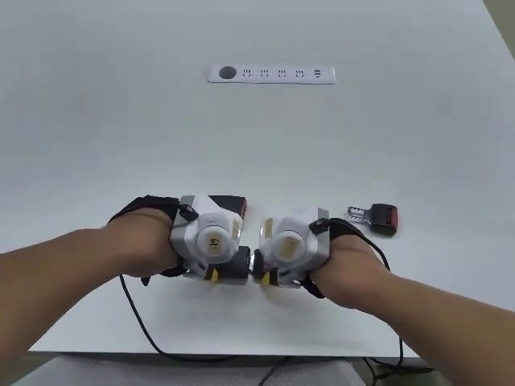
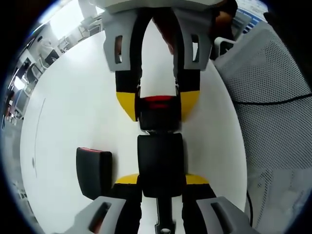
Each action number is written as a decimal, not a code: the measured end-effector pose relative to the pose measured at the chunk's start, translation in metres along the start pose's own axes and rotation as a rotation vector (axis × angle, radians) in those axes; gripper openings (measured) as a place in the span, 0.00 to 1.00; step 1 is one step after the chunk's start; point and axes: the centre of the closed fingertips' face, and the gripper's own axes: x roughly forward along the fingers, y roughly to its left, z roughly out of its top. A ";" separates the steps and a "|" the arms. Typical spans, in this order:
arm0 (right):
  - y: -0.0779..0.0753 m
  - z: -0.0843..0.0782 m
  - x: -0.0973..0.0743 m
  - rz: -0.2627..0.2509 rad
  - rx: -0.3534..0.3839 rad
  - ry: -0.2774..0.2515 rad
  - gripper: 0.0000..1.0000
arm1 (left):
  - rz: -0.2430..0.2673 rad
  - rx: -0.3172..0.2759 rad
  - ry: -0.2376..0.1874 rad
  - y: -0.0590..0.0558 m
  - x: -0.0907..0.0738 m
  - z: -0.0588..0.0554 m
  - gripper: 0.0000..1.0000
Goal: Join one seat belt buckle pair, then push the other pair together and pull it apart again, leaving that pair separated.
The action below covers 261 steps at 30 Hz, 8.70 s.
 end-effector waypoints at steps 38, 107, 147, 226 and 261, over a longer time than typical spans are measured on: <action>0.002 0.001 -0.007 0.021 -0.005 -0.124 0.35 | 0.028 -0.052 -0.123 0.003 -0.003 0.002 0.33; -0.097 -0.180 -0.105 -0.055 0.123 0.046 0.34 | 0.102 -0.055 -0.017 0.093 -0.015 -0.009 0.32; -0.093 -0.039 -0.021 -0.055 0.047 -0.049 0.34 | 0.075 -0.084 -0.005 0.093 -0.013 -0.012 0.32; -0.093 -0.019 -0.010 -0.031 0.001 -0.046 0.34 | 0.022 -0.055 0.071 0.092 -0.009 -0.008 0.32; -0.081 -0.169 -0.099 -0.070 0.119 0.088 0.35 | 0.028 -0.062 0.093 0.092 -0.009 -0.008 0.33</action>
